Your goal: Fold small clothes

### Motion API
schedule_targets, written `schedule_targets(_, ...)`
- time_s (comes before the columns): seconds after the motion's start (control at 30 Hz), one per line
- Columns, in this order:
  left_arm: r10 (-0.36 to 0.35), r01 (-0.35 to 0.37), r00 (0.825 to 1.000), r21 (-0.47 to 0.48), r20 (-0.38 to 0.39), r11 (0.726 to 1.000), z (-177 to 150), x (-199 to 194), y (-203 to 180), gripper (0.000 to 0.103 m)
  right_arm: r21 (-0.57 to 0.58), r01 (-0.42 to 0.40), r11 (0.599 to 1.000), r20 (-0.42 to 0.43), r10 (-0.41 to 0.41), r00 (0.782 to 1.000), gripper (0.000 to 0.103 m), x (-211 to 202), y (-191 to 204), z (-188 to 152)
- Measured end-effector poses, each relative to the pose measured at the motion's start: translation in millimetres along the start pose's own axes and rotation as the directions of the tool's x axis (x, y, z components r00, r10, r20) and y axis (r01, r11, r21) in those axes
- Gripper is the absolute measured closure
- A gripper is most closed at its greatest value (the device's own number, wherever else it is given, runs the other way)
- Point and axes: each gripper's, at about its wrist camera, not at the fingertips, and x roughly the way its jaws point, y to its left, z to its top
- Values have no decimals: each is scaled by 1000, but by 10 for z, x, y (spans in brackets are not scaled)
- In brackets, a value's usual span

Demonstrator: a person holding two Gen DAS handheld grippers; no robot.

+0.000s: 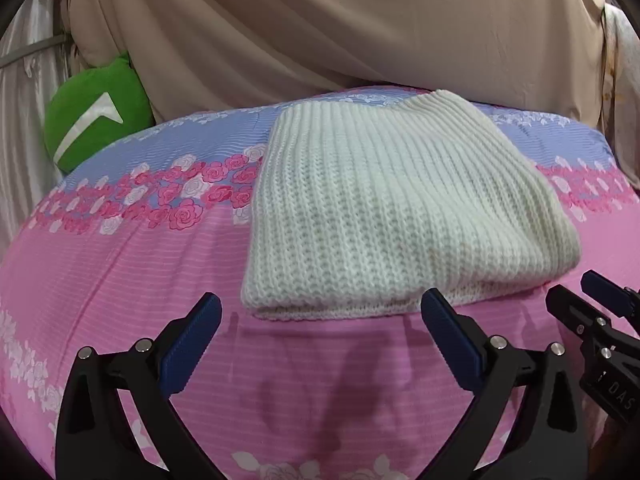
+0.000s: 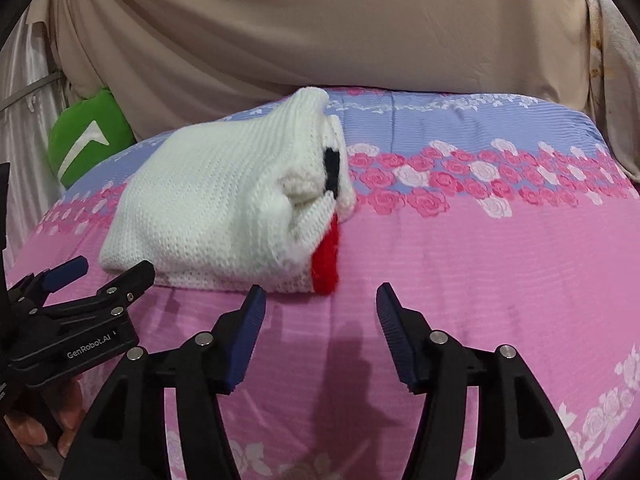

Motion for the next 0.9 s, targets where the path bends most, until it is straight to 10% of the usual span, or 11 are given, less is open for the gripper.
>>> schedule_targets(0.9,61,-60,998,-7,11,998,-33,-69,-70,5,-46,105,993,19,-104,994,27,-60,210,-106)
